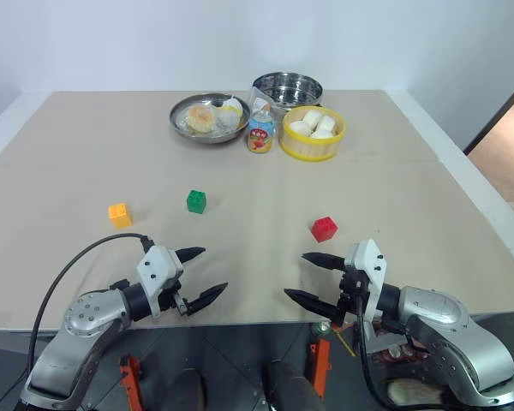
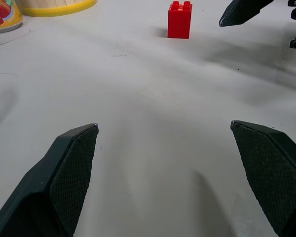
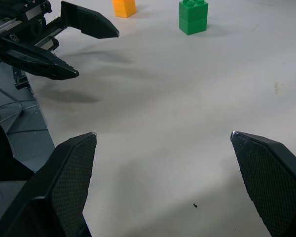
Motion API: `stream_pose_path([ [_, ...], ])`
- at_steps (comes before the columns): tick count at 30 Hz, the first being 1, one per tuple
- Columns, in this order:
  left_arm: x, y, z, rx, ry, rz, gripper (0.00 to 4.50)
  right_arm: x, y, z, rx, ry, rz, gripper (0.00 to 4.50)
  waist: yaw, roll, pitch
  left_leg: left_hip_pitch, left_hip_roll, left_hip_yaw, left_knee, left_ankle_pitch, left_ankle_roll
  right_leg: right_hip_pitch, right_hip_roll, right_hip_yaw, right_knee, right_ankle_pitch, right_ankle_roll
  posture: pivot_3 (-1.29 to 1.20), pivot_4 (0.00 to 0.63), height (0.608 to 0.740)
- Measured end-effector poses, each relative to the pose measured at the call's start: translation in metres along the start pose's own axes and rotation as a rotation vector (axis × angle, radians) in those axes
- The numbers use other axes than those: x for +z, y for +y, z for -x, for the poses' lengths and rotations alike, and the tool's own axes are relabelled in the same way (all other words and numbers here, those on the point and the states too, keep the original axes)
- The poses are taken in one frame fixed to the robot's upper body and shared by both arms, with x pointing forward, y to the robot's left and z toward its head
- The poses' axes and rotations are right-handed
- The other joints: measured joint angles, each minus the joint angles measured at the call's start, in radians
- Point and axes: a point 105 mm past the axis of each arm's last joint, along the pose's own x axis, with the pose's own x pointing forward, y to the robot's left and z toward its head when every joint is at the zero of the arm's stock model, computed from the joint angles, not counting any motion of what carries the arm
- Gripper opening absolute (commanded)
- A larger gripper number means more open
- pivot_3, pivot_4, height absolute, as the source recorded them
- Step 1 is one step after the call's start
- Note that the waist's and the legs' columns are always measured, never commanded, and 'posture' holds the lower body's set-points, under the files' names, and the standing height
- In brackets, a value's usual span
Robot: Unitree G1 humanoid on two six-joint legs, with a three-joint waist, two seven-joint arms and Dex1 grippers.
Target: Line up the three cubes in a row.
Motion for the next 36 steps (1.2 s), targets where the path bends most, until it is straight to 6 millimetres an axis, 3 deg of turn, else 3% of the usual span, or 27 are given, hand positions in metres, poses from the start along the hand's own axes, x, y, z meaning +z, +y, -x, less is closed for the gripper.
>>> stream_pose_path([
  [20, 0.013, -0.005, -0.005, -0.155, -0.073, -0.002, 4.45, 0.000, -0.002, 0.000, -0.085, -0.047, -0.058, 4.50, 0.000, 0.000, 0.000, 0.000, 0.000, 0.000, 0.001, 0.000, 0.000, 0.000, 0.000, 0.000, 0.000, 0.000, 0.000, 0.00, 0.150, 0.738],
  [29, 0.020, -0.018, -0.007, -0.293, -0.094, 0.000, 4.45, 0.048, -0.063, 0.022, -0.493, -0.175, 0.063, 4.50, -0.003, 0.000, 0.000, 0.000, 0.000, 0.001, 0.002, 0.000, 0.001, 0.000, 0.001, 0.001, 0.000, 0.003, 0.000, 0.00, 0.150, 0.738],
  [32, 0.024, -0.023, -0.010, -0.345, -0.100, -0.015, 4.45, 0.049, -0.081, 0.020, -0.558, -0.153, 0.056, 4.50, -0.004, 0.000, 0.000, 0.000, 0.000, 0.001, 0.003, 0.000, 0.001, 0.000, 0.001, 0.002, 0.000, 0.003, 0.000, 0.00, 0.150, 0.738],
  [36, 0.027, -0.022, -0.011, -0.361, -0.102, -0.032, 4.45, 0.032, -0.099, 0.013, -0.596, -0.137, -0.066, 4.50, -0.004, 0.000, 0.000, 0.000, 0.001, 0.001, 0.001, 0.000, 0.001, 0.000, 0.002, 0.002, 0.000, 0.003, 0.001, 0.00, 0.150, 0.738],
])
